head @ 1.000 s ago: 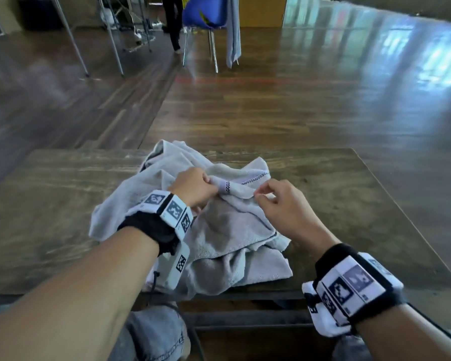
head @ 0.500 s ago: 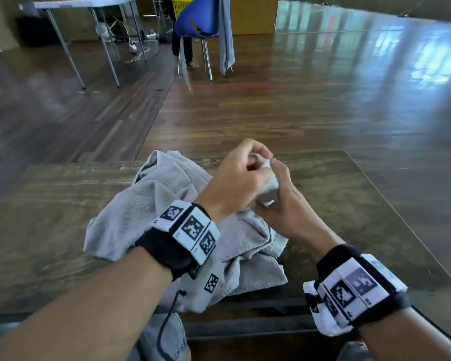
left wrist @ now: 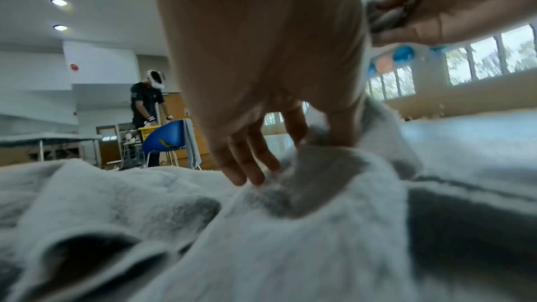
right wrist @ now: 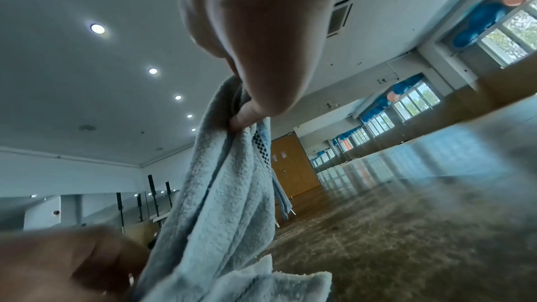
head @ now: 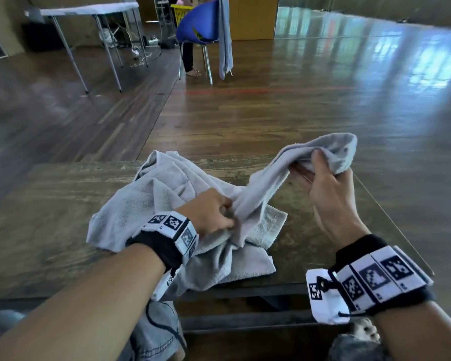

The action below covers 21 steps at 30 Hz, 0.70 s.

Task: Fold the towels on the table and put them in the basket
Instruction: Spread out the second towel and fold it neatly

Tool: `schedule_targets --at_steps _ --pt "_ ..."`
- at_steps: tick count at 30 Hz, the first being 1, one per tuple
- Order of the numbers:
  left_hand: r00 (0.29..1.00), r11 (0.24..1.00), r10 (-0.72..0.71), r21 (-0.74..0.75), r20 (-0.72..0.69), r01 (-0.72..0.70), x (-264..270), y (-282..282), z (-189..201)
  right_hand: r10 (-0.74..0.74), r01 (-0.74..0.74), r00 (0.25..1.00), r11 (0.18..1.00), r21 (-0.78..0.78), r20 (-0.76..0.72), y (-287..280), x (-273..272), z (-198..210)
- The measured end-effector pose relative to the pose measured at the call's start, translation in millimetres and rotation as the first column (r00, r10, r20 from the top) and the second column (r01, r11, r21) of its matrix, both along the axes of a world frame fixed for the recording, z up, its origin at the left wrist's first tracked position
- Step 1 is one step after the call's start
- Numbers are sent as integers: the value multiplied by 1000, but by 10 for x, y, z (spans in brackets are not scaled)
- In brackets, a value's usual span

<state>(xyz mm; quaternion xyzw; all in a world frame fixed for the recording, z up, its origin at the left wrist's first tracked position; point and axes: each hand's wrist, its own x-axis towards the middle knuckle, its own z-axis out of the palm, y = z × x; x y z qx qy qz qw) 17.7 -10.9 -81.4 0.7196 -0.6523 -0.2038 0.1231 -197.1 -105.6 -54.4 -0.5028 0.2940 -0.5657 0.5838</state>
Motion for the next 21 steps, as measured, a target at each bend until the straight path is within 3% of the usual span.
schedule_targets --at_steps 3,6,10,13,15,18,20,21 --pt "983 971 147 -206 107 -123 -11 -87 94 7 -21 987 996 -84 -160 17 27 -16" --pt "952 818 305 -505 -28 -276 -73 -184 280 -39 -14 921 991 -133 -389 35 19 -58" --pt "936 516 179 -781 -304 -352 -239 -279 520 -22 -85 881 975 -203 -472 85 -8 -89" --pt "936 405 50 -849 -349 -338 -392 -359 599 -11 -103 891 969 -225 -455 91 -27 -59" --pt "928 454 -65 -839 -367 -300 -452 -427 574 -13 -109 887 965 -237 -462 82 -56 -48" --pt "938 710 -59 -675 -341 -201 -436 -491 450 -36 -115 838 964 -241 -544 70 -91 -63" --pt "982 873 17 -476 -190 -107 -394 -490 339 -38 -135 778 965 -226 -627 55 -107 -90" --pt "992 918 52 -385 -119 -95 -390 -474 301 -20 -154 746 967 -201 -666 50 -116 -105"
